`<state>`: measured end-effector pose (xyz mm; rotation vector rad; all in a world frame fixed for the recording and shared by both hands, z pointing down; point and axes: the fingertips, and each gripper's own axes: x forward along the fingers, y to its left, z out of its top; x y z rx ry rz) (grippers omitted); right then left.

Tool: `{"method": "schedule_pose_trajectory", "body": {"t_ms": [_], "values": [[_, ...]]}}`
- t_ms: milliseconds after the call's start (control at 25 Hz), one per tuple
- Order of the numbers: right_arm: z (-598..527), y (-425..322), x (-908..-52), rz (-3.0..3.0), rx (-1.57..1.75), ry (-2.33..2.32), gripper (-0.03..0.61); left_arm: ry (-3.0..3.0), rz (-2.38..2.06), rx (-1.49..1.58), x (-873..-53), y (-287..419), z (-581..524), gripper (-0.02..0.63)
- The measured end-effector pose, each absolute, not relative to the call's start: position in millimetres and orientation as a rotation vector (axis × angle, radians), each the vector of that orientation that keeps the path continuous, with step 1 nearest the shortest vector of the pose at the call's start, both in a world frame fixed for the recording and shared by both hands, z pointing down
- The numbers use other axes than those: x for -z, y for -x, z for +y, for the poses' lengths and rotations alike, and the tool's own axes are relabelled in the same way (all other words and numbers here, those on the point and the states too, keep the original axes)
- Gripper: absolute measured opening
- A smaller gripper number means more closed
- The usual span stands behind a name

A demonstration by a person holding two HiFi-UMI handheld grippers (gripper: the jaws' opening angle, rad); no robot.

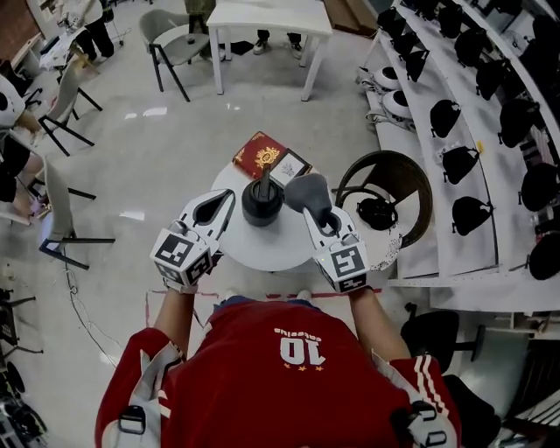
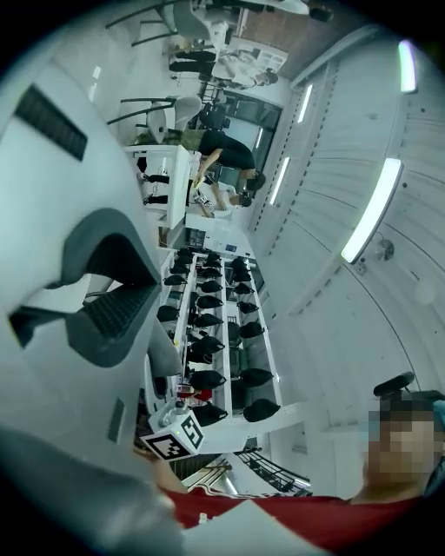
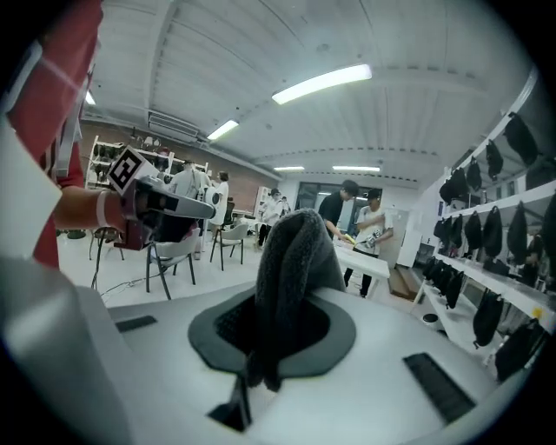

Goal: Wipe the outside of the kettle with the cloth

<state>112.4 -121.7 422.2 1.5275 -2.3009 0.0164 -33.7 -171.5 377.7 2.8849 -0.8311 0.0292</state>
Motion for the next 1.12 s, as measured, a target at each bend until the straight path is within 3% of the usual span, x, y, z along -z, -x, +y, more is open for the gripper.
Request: {"method": "schedule_pose_trajectory", "body": {"t_ms": [440, 1120], "values": [[-77.8, -222.2, -364.6, -2.256, 0.000, -1.807, 0.044, -2.951, -0.711, -0.041, -358.2, -47.5, -142.4, 0.005], [-70.5, -221.7, -322.5, -2.346, 0.095, -1.819, 0.044, -2.949, -0.808, -0.046, -350.8, -33.8, -127.0, 0.006]]}}
